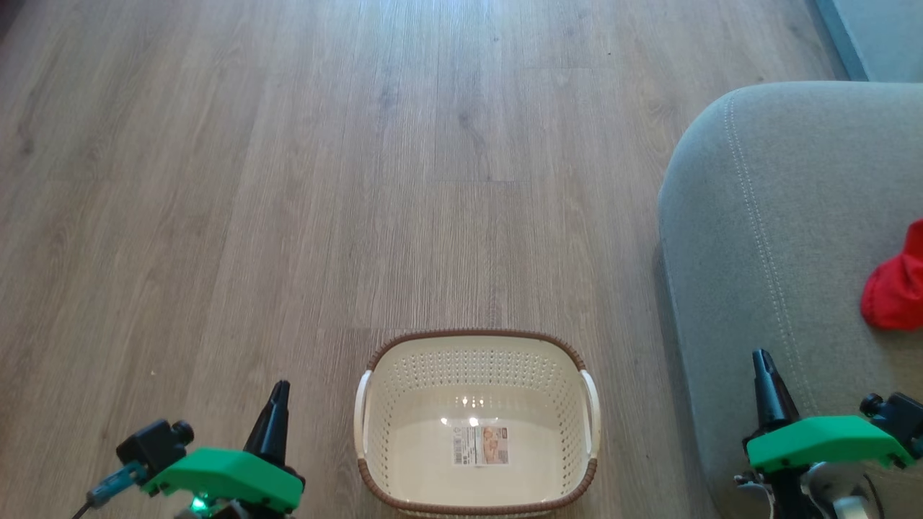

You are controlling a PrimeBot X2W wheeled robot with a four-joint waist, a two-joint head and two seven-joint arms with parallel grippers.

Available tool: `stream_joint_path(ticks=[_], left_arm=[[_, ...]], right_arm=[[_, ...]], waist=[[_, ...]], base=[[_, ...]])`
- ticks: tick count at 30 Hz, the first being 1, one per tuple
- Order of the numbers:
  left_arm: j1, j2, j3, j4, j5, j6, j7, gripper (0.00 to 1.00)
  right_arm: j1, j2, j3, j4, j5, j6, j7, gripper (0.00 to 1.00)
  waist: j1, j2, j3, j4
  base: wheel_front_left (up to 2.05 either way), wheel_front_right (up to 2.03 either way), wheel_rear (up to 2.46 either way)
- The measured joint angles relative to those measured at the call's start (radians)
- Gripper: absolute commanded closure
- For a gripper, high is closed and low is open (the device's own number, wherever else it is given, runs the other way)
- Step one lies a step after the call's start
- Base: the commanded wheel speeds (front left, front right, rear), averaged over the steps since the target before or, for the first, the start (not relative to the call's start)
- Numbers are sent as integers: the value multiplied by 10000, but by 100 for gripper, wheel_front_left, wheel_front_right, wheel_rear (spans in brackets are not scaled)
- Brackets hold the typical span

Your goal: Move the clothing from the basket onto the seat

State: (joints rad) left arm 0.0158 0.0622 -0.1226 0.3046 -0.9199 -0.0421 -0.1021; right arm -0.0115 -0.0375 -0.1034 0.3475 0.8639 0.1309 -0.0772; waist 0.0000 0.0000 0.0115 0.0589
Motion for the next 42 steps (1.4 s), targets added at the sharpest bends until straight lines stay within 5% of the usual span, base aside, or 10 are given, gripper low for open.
stream_joint_path(ticks=[42], left_arm=[[-408, 8, 1005, -157, -4464, -523, 1147, 100]], right_arm=[[-219, 0, -194, -407, 4633, 0, 1168, 100]], waist=[[0, 0, -53, -375]], base=[[0, 0, 0]])
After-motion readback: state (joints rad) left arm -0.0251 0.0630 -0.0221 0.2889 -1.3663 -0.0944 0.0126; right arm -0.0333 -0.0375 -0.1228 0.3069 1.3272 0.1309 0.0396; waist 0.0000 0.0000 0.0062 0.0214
